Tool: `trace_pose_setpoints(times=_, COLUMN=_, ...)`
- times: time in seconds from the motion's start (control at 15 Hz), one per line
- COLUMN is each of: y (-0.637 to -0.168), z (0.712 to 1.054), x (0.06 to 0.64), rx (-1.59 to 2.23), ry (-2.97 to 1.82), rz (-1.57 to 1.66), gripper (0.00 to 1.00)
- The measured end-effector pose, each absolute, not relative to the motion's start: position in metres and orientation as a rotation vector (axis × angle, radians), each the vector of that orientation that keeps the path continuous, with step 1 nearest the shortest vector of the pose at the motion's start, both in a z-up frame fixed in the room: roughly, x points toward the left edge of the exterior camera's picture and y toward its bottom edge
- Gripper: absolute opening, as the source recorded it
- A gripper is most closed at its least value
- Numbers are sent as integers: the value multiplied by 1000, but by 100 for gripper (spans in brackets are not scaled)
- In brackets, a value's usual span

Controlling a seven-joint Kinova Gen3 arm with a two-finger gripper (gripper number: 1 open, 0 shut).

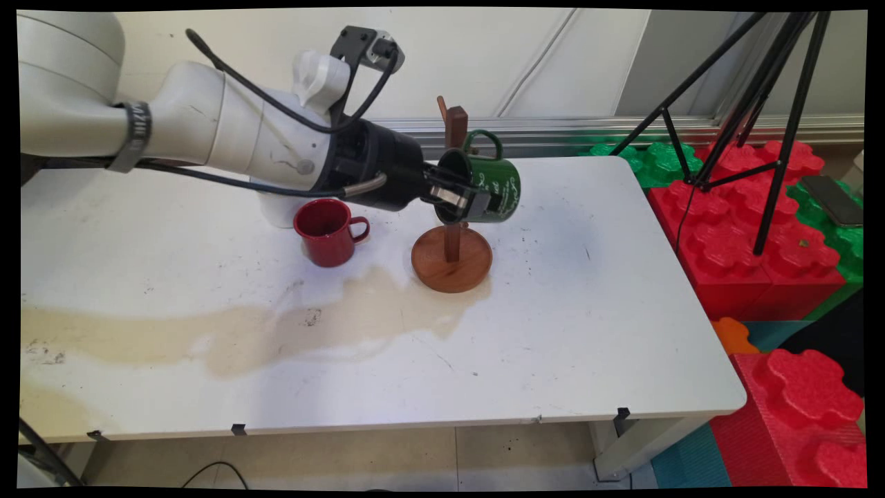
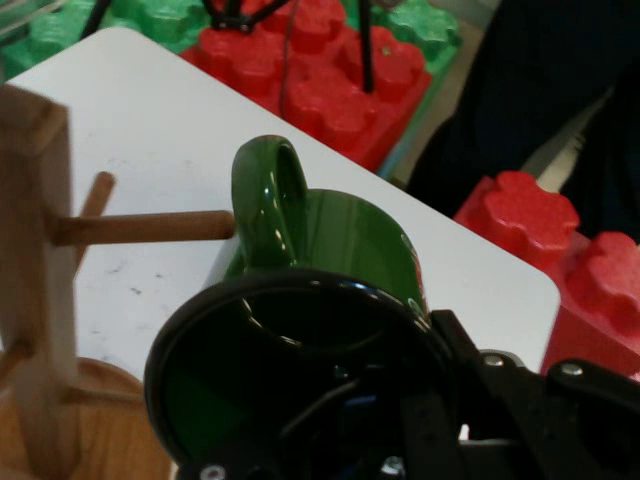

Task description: Place the picked object on the table

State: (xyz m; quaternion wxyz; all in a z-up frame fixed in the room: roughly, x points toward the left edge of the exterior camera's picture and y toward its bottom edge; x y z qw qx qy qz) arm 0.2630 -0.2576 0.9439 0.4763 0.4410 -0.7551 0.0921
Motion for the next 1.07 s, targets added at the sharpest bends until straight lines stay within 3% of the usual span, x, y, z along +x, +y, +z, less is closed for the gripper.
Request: trace_pose_setpoints(times=1.07, y=-203, z=972, x=284, rx=708, ry=-2299, rz=248, gripper=0)
